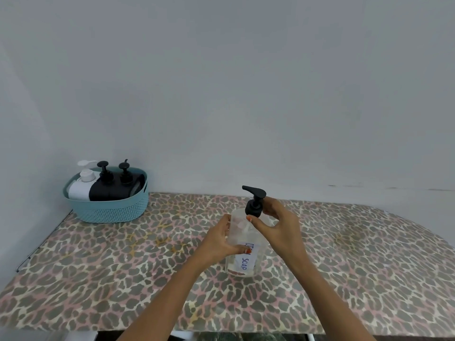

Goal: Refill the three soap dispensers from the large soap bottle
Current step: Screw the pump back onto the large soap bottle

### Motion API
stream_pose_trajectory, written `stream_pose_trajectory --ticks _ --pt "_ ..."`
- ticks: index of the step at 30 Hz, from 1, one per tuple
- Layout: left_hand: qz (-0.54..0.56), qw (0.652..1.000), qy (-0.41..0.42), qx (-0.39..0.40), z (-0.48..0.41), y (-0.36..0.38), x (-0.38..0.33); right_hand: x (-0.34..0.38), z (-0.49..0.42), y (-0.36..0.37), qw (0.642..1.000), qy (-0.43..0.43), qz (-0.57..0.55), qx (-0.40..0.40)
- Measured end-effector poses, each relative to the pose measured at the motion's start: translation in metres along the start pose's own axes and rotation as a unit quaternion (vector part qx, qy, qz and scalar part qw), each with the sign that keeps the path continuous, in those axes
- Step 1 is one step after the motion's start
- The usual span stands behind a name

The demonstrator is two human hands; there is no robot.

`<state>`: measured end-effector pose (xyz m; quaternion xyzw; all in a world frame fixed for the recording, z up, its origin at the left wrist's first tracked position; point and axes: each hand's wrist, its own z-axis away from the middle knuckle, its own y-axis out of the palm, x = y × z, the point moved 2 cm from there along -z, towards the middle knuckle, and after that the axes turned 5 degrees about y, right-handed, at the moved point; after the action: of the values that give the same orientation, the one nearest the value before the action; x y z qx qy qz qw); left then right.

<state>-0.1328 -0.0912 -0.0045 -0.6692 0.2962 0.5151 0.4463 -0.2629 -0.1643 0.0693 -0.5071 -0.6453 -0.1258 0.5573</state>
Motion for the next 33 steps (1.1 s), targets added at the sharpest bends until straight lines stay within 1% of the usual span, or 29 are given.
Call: stream_pose_trajectory --ticks 4,8,10,12,16,19,22,25,29,31,33 --pt "0.001 1.0 0.003 0.0 0.0 0.0 0.001 -0.002 -0.005 0.003 1.0 0.007 0.006 -0.01" --pt "-0.002 1.0 0.005 0.001 0.0 0.0 0.003 -0.005 -0.006 0.011 0.999 0.039 -0.007 -0.03" --pt "0.002 1.0 0.004 0.001 0.0 0.0 0.003 -0.005 -0.007 0.013 0.999 0.045 -0.005 -0.025" --pt "0.004 1.0 0.004 0.001 0.0 0.0 0.002 -0.005 -0.007 0.013 0.999 0.042 -0.021 0.006" --pt "0.013 1.0 0.004 0.003 0.0 0.001 0.002 -0.008 -0.006 0.003 0.993 0.024 -0.057 0.103" --pt "0.017 1.0 0.007 0.001 0.0 0.0 0.003 -0.01 -0.009 -0.004 0.987 0.022 -0.049 0.148" --pt "0.023 1.0 0.01 0.002 0.001 0.001 0.001 -0.01 -0.013 -0.006 0.991 0.035 -0.049 0.119" --pt "0.022 1.0 0.009 0.001 0.0 0.001 0.001 -0.009 -0.014 -0.002 0.997 0.03 -0.042 0.055" --pt "0.017 1.0 0.009 0.001 0.001 0.001 -0.001 -0.01 -0.009 0.013 0.996 0.036 -0.078 -0.033" --pt "0.012 1.0 0.012 0.001 0.002 0.001 -0.002 -0.009 -0.009 0.018 0.995 0.043 -0.081 -0.044" --pt "0.011 1.0 0.012 0.004 0.003 0.001 -0.003 -0.008 -0.009 0.018 0.996 0.04 -0.077 -0.012"
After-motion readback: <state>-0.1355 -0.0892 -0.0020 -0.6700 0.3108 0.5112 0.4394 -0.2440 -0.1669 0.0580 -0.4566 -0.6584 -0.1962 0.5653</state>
